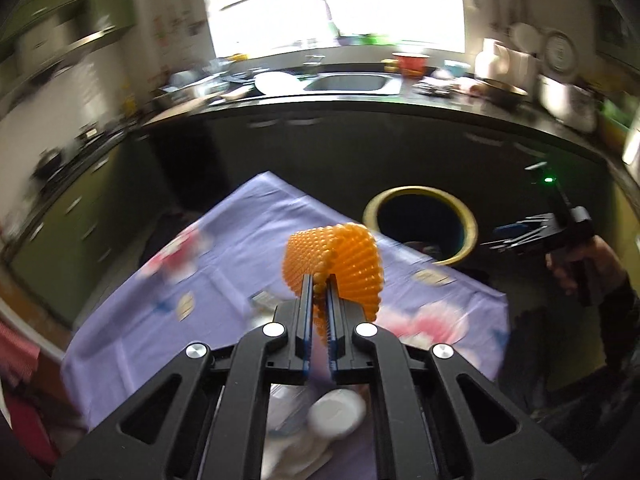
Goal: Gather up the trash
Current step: 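Carry the orange sleeve over the bin and open the left gripper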
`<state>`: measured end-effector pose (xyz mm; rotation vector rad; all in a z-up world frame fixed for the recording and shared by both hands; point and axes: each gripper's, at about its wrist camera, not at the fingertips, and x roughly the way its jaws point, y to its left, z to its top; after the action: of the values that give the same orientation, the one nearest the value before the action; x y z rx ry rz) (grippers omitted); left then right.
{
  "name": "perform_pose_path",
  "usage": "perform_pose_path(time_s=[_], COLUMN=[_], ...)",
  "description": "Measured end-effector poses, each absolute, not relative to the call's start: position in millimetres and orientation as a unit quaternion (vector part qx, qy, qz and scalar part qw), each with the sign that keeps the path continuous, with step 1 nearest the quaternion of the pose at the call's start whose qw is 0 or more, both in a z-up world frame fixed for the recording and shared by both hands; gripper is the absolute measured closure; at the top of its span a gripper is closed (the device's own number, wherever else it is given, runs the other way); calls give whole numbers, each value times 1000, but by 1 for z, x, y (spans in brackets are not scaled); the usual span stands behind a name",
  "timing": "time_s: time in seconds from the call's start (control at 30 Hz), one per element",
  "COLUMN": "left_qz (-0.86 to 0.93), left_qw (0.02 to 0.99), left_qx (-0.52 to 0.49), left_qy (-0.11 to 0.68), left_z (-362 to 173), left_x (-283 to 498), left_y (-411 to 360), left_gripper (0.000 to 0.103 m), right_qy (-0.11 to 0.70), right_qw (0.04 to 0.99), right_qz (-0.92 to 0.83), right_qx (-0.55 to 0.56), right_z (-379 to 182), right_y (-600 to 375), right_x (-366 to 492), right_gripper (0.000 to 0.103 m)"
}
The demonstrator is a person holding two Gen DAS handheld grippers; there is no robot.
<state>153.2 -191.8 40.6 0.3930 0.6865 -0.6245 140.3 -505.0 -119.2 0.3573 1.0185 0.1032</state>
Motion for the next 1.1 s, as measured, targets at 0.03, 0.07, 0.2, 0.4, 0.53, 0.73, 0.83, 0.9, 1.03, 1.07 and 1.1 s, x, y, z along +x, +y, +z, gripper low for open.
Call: perform_pose_path(time_s=[0.03, 0.07, 0.2, 0.4, 0.53, 0.73, 0.83, 0.9, 1.03, 1.07, 1.1], left_qz=[-314, -331, -383, -407, -406, -384, -383, -383, -377, -374, -370], left_qw=[870, 863, 835, 806, 789, 790, 796, 803, 824, 830, 836], left_qx=[190, 193, 203, 227, 241, 255, 244, 234, 206, 196, 187], left_qy=[329, 328, 339, 365, 393, 404, 399, 393, 369, 364, 359], left_z=[40, 39, 29, -3, -33, -57, -47, -34, -3, 4, 10], left_x=[156, 160, 179, 213, 235, 253, 248, 243, 227, 223, 220], left_y=[-205, -223, -286, -371, -412, -428, -415, -402, -365, -351, -339], left_gripper=[97, 97, 97, 97, 96, 62, 62, 60, 50, 49, 48], right_qy=[483, 480, 472, 469, 469, 470, 470, 469, 469, 469, 470], right_qw=[857, 858, 859, 855, 851, 848, 849, 849, 851, 852, 853], right_qz=[44, 39, 26, 9, 3, 6, 8, 9, 18, 24, 28], right_qx=[174, 179, 195, 222, 237, 244, 243, 243, 236, 231, 226], right_z=[-119, -119, -122, -132, -140, -144, -145, -144, -139, -137, -135], right_y=[-511, -518, -540, -568, -581, -584, -581, -579, -569, -563, -559], right_x=[136, 132, 120, 103, 96, 91, 91, 91, 94, 96, 98], right_gripper=[23, 23, 23, 23, 23, 23, 23, 23, 23, 23, 23])
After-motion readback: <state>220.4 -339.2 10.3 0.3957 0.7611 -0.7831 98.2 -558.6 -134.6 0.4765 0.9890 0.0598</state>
